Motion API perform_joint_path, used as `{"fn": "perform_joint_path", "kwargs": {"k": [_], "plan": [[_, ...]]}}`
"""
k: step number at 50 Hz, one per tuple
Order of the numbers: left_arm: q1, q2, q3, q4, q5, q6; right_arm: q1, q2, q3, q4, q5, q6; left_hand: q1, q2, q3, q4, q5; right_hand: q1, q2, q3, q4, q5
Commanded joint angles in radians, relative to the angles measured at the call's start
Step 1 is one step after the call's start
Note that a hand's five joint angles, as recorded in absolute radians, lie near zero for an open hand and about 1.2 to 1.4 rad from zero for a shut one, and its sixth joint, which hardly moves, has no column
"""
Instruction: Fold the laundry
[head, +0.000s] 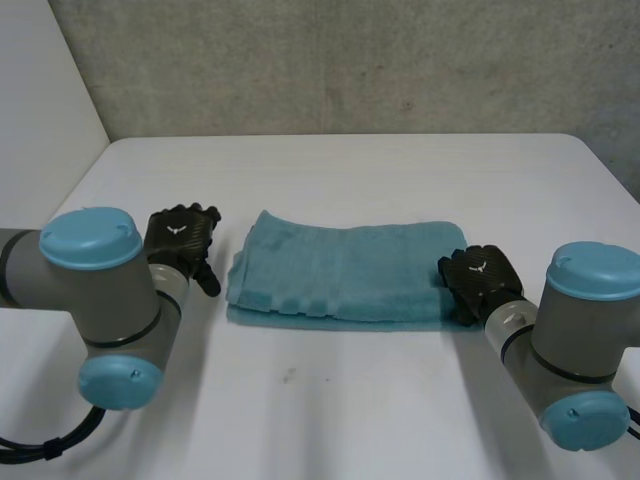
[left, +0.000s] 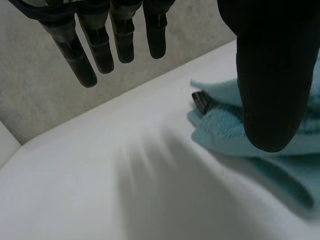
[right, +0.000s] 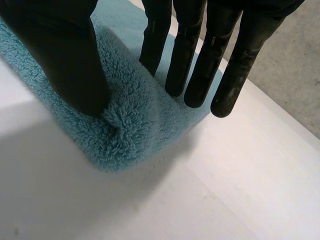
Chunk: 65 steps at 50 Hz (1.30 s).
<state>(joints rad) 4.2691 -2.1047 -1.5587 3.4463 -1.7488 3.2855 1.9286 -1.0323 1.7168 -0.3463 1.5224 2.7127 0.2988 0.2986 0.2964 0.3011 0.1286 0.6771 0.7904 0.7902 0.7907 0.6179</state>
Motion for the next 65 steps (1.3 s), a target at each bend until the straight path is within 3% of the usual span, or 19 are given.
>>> {"fn": "perform_joint_path", "kwargs": {"k": [1,8,11,13,17,21,25,26,30,35,41,42,43,46,50,56,60,65], "plan": [[-0.011,0.083,-0.043,0.008,0.006,-0.001,-0.034,0.000,0.012,0.000,-0.004,-0.001,0.038,0.038,0.040,0.036,0.034,0.248,0.134,0.134,0.134,0.132],[-0.006,0.097,-0.069,0.010,0.006,-0.001,-0.065,-0.003,0.021,-0.002,-0.004,-0.004,0.035,0.035,0.037,0.033,0.031,0.344,0.231,0.231,0.231,0.229],[-0.005,0.100,-0.081,0.010,0.006,-0.001,-0.074,-0.012,0.026,-0.005,-0.004,-0.030,0.029,0.029,0.032,0.027,0.025,0.718,0.605,0.605,0.605,0.603],[0.000,0.101,-0.089,0.010,0.006,-0.001,-0.080,-0.018,0.026,-0.008,-0.002,-0.053,0.026,0.027,0.029,0.024,0.022,0.719,0.606,0.606,0.606,0.604],[0.002,0.118,-0.106,0.008,0.006,-0.001,-0.100,-0.037,0.017,-0.008,0.001,-0.172,0.009,0.009,0.011,0.006,0.004,0.719,0.606,0.606,0.606,0.604],[0.014,0.160,-0.135,0.008,0.008,-0.001,-0.089,-0.061,-0.015,-0.016,0.001,-0.409,-0.009,-0.009,-0.007,-0.011,-0.013,0.719,0.606,0.606,0.606,0.604],[0.031,0.187,-0.149,0.008,0.008,-0.001,0.016,-0.068,-0.112,-0.028,0.010,-0.530,-0.018,-0.018,-0.015,-0.020,-0.022,0.719,0.606,0.606,0.606,0.604],[0.032,0.192,-0.150,0.008,0.008,-0.001,0.114,-0.057,-0.167,-0.029,0.010,-0.539,-0.018,-0.018,-0.015,-0.020,-0.022,0.719,0.606,0.606,0.606,0.604],[0.046,0.221,-0.155,0.007,0.006,-0.001,0.300,0.001,-0.290,-0.026,-0.002,-0.534,-0.032,-0.032,-0.030,-0.035,-0.037,0.719,0.606,0.606,0.606,0.604],[0.060,0.253,-0.170,0.004,0.008,-0.001,0.424,0.121,-0.330,-0.026,-0.030,-0.550,-0.059,-0.059,-0.056,-0.061,-0.063,0.719,0.606,0.606,0.606,0.604],[0.064,0.259,-0.175,0.007,0.012,-0.004,0.526,0.170,-0.315,-0.029,-0.123,-0.579,-0.071,-0.070,-0.068,-0.073,-0.075,0.719,0.606,0.606,0.606,0.604],[0.064,0.259,-0.170,0.007,0.025,-0.004,0.523,0.170,-0.316,-0.029,-0.122,-0.579,-0.071,-0.070,-0.068,-0.073,-0.075,0.677,0.563,0.564,0.563,0.561],[0.064,0.259,-0.167,0.005,0.034,-0.003,0.518,0.164,-0.316,-0.029,-0.117,-0.574,-0.071,-0.070,-0.068,-0.073,-0.075,0.447,0.333,0.333,0.333,0.331],[0.064,0.259,-0.155,0.002,0.078,-0.003,0.504,0.143,-0.312,-0.029,-0.082,-0.559,-0.068,-0.067,-0.065,-0.070,-0.072,-0.244,-0.357,-0.357,-0.357,-0.359],[0.052,0.255,-0.117,0.005,0.120,-0.006,0.442,-0.003,-0.283,-0.029,0.004,-0.437,-0.068,-0.067,-0.065,-0.070,-0.072,-0.489,-0.602,-0.602,-0.602,-0.604],[-0.012,0.211,0.007,-0.004,0.134,-0.021,0.331,-0.152,-0.235,-0.007,0.006,0.015,-0.062,-0.062,-0.059,-0.064,-0.066,-0.503,-0.616,-0.616,-0.616,-0.618],[-0.080,0.140,0.107,-0.050,0.137,-0.050,0.258,-0.183,-0.229,0.081,-0.031,0.221,-0.056,-0.056,-0.054,-0.058,-0.060,-0.503,-0.616,-0.616,-0.616,-0.618],[-0.126,0.031,0.241,-0.171,0.144,-0.089,0.162,-0.173,-0.247,0.173,-0.090,0.321,-0.056,-0.056,-0.054,-0.058,-0.060,-0.503,-0.616,-0.616,-0.616,-0.618]]}}
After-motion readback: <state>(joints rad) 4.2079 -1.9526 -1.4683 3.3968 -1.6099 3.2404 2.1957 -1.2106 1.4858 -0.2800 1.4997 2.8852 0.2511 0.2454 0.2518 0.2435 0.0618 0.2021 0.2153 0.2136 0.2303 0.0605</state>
